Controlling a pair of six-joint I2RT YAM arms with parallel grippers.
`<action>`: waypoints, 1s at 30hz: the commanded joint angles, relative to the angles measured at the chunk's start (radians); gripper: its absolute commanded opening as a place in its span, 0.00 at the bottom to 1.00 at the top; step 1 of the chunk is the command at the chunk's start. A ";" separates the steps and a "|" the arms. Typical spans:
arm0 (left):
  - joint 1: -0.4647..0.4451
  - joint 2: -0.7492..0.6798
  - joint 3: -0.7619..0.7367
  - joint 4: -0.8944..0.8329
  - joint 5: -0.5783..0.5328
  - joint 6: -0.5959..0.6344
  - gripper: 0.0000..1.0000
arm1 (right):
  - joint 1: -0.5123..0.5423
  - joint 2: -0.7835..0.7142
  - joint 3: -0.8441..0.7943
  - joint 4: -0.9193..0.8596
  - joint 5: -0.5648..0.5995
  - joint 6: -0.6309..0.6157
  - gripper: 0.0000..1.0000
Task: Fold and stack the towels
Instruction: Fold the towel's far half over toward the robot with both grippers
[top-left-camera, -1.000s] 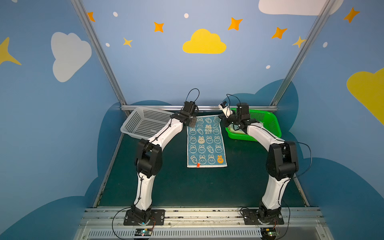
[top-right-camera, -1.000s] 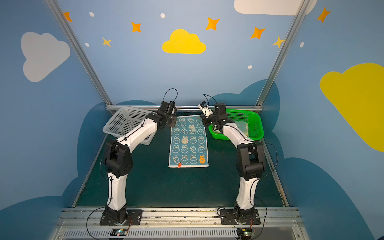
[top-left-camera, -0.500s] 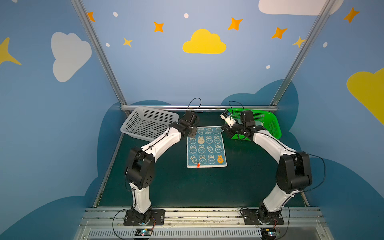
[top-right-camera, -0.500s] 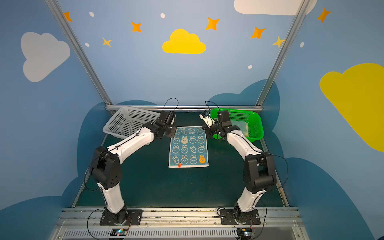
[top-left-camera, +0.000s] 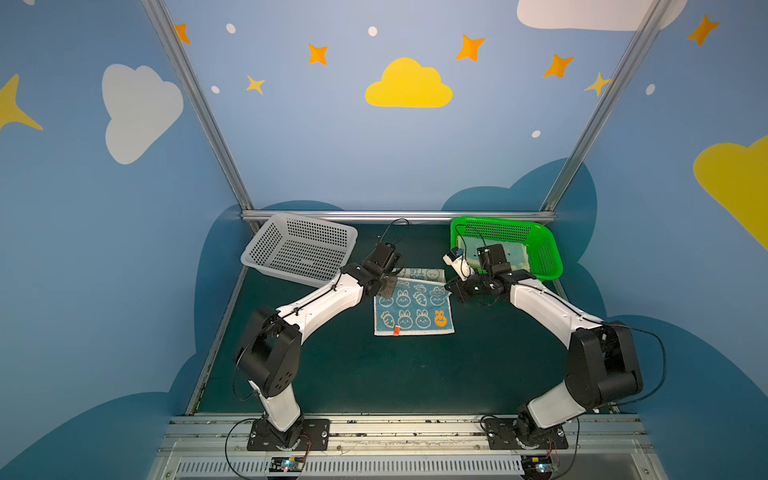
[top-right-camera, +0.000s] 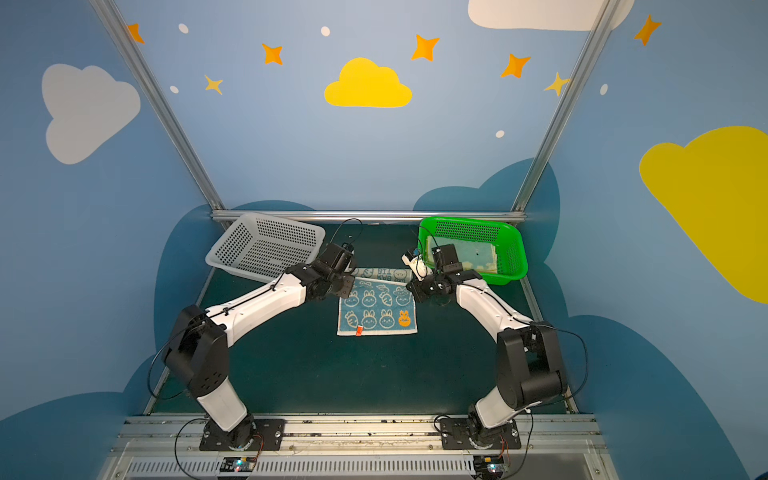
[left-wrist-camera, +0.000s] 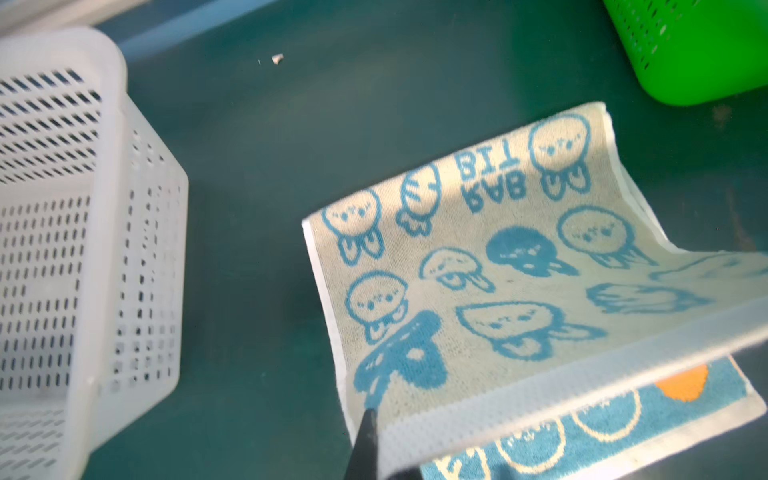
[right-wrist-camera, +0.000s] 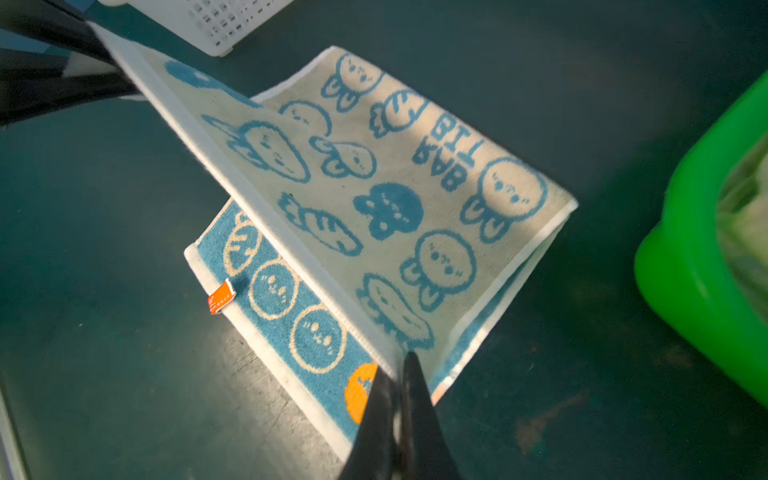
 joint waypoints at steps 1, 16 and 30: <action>0.001 -0.053 -0.030 -0.056 -0.043 -0.051 0.04 | 0.007 -0.054 -0.036 -0.070 0.048 0.055 0.00; -0.072 -0.085 -0.151 -0.051 0.004 -0.108 0.04 | 0.030 -0.129 -0.061 -0.186 0.116 0.089 0.00; -0.110 -0.062 -0.249 -0.035 0.061 -0.145 0.06 | 0.083 -0.019 -0.069 -0.310 0.093 0.141 0.00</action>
